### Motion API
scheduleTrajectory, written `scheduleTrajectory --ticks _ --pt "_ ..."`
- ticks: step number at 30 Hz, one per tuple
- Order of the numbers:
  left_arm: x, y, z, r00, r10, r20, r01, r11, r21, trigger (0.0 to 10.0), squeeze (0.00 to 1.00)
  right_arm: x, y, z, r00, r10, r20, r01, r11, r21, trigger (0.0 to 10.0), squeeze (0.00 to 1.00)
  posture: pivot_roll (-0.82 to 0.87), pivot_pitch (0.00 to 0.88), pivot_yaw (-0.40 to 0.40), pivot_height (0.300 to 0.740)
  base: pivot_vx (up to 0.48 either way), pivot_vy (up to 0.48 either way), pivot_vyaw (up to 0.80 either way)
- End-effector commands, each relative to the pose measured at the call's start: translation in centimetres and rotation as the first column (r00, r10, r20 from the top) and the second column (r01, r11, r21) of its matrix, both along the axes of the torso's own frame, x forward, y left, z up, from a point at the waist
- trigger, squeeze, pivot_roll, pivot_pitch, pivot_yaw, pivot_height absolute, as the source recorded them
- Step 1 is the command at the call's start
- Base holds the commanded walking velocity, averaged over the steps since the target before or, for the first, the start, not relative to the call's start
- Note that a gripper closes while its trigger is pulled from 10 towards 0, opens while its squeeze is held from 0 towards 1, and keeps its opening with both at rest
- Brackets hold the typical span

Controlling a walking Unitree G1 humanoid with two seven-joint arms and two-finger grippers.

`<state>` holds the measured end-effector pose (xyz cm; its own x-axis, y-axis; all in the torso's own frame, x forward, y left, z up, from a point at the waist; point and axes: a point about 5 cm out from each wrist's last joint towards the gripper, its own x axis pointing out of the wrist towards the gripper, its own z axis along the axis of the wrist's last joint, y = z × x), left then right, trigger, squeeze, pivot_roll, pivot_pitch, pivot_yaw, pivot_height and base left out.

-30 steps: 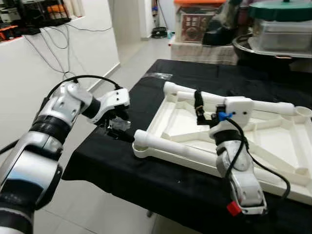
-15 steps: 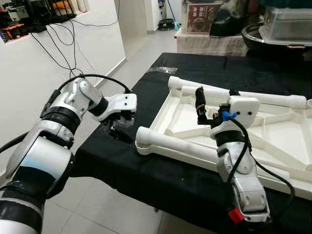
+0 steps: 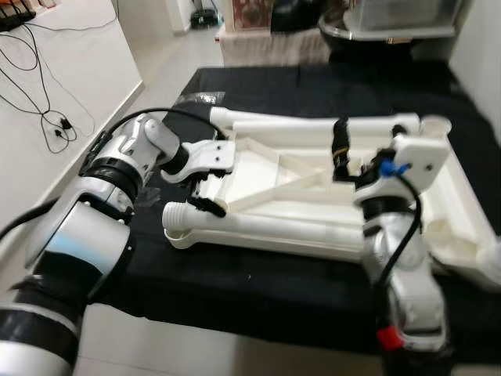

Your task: Building children table

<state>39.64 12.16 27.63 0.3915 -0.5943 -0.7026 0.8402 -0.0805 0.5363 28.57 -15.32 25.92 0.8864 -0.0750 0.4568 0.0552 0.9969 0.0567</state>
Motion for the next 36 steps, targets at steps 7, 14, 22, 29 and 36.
scheduleTrajectory --ticks 7,14,22,29,36 --pt "0.0 1.6 0.6 0.997 0.059 -0.048 -0.06 0.998 -0.021 10.0 0.0 -0.1 1.8 -0.1 0.997 0.072 -0.006 -0.072 0.997 0.018 10.0 0.0 0.08 0.121 0.11 0.74 0.0 0.0 -0.11" --pt "-0.3 3.0 0.0 0.989 0.076 -0.126 -0.069 0.996 0.061 10.0 0.0 0.3 1.7 -0.4 0.998 0.064 -0.023 -0.064 0.998 0.02 10.0 0.0 0.09 0.119 0.112 0.74 0.0 0.0 0.0" --pt "-0.7 6.0 -1.5 0.975 0.153 -0.161 -0.116 0.969 0.219 10.0 0.0 0.3 1.4 -0.6 0.998 0.058 -0.034 -0.058 0.998 0.025 10.0 0.0 0.09 0.129 0.114 0.74 0.0 0.0 0.0" --pt "-1.1 6.4 -3.4 0.963 0.161 -0.218 -0.111 0.968 0.224 10.0 0.0 0.2 1.5 -0.6 0.997 0.061 -0.04 -0.06 0.998 0.026 10.0 0.0 0.08 0.148 0.113 0.74 0.0 0.0 0.0" --pt "-1.3 6.2 -4.5 0.954 0.144 -0.262 -0.077 0.965 0.251 10.0 0.0 0.2 1.4 -0.7 0.997 0.056 -0.047 -0.055 0.998 0.023 10.0 0.0 0.07 0.151 0.111 0.74 0.0 0.0 0.0"
